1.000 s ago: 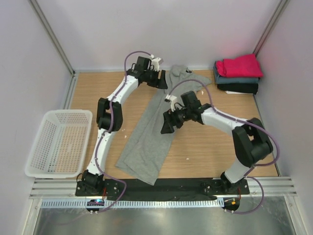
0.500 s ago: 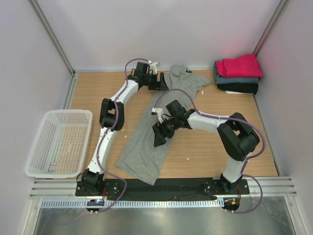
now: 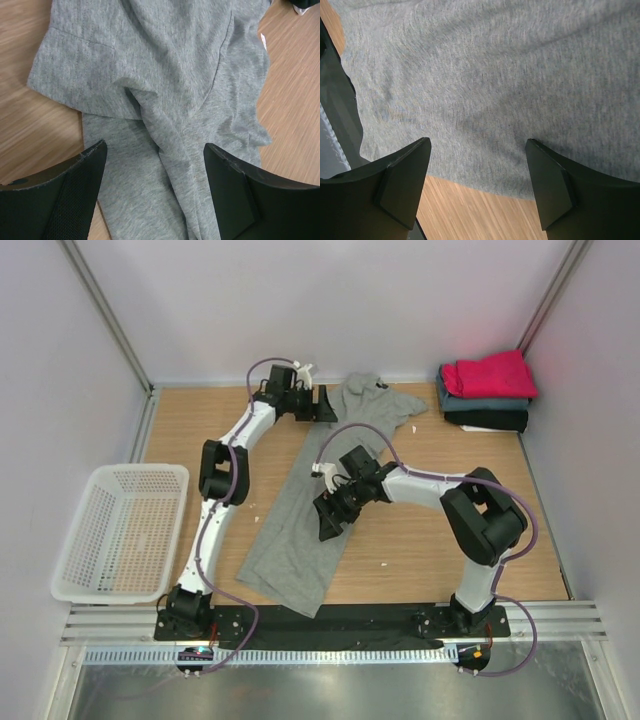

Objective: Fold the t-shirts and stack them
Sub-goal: Fold the tshirt

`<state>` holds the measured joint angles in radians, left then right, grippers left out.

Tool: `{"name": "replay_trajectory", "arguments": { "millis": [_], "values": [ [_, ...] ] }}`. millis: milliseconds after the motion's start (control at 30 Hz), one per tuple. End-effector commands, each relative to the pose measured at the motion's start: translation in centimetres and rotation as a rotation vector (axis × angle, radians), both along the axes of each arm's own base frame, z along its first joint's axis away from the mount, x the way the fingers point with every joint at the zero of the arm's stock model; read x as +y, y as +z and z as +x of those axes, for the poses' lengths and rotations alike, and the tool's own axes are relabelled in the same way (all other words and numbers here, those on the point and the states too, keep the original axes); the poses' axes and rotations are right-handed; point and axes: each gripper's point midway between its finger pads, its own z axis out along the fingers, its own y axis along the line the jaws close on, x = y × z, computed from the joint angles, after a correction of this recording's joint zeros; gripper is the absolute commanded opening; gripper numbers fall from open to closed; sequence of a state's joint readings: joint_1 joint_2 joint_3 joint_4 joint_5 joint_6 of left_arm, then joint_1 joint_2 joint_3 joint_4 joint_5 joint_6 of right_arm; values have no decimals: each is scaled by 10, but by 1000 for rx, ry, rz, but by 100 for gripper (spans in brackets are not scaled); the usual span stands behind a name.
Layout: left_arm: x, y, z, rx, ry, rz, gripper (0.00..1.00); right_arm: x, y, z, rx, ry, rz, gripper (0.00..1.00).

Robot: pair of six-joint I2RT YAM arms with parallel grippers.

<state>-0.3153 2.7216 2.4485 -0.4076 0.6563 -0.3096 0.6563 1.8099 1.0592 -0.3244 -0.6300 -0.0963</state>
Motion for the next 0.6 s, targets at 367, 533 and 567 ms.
{"name": "replay_trajectory", "arguments": {
  "millis": [367,533,567],
  "values": [
    [44,9,5,-1,60,50,79,-60,-24,-4,101,-44,-193,84],
    [48,18,3,-6,63,56,79,-70,-23,-11,121,-43,-203,85],
    [50,16,1,4,65,58,79,-71,-22,-11,112,-43,-205,85]
  ]
}}
